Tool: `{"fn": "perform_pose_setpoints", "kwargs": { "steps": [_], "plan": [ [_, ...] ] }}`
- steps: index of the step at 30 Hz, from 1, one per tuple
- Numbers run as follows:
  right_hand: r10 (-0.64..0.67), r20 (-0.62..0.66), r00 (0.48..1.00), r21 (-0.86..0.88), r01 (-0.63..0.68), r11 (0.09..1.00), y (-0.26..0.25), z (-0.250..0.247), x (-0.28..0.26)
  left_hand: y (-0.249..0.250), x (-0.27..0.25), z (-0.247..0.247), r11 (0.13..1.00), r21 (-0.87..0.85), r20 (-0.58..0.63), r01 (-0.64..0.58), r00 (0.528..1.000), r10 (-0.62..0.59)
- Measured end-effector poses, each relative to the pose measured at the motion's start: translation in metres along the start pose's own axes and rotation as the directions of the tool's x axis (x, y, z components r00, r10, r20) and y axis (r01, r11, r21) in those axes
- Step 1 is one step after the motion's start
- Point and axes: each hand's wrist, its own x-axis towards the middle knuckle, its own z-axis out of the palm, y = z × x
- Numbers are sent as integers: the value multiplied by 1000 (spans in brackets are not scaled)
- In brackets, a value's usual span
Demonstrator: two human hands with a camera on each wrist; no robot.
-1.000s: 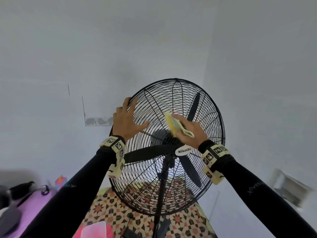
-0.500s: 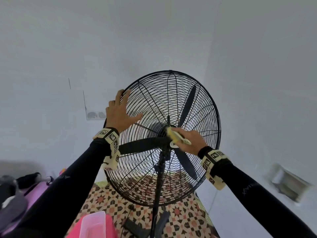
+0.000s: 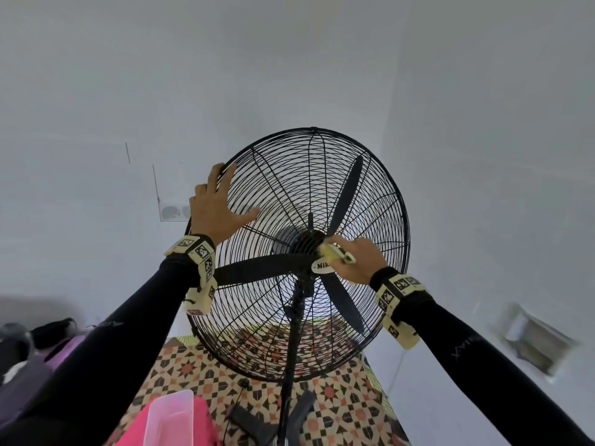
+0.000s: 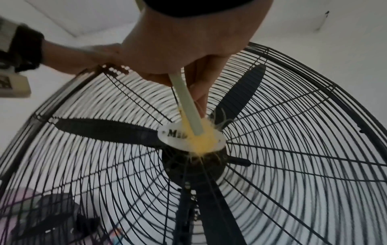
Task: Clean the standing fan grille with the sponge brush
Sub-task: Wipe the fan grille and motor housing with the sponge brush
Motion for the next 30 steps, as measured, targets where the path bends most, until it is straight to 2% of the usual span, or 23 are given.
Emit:
{"fn": "perform_pose_setpoints", "kwargs": {
  "steps": [2,7,12,15,17,21,23,26,28,30],
  "plan": [
    [-21,-52,998,42,23,999,-5,-3,4,1,0,0,1000,-5,-4,-2,1000,2],
    [14,37,999,-42,-12,999,3,10,-8,-2,-1,-1,1000,-26,-10,-3,1000,3],
    [-3,-19,1000,-4,3,1000,-4,5,-7,1,0,0,1000,-22,-18,-12,1000,12],
    [38,39,999,-22,-37,999,-7,1,-6,-1,-1,0,999,-36,-9,-8,1000,7],
    [56,5,998,14,-56,998,-13,-10,4,-1,-1,-2,999,-50,-6,-2,1000,1],
    [148,-76,986,198,-131,971,-51,-50,50,-1,-7,-3,990,-127,8,65,998,-64],
    [141,-236,961,191,-96,977,-74,-67,81,-3,-16,-3,976,-165,41,140,990,-135],
    [26,-431,902,132,34,991,-111,-77,133,-14,-34,-2,950,-230,37,210,978,-207],
    [-78,-431,899,40,106,994,-132,-75,163,-20,-43,-4,909,-357,16,213,975,-222],
    [-111,-346,932,-69,92,993,-147,-67,185,-25,-52,-7,851,-470,52,234,970,-238]
  ]
}}
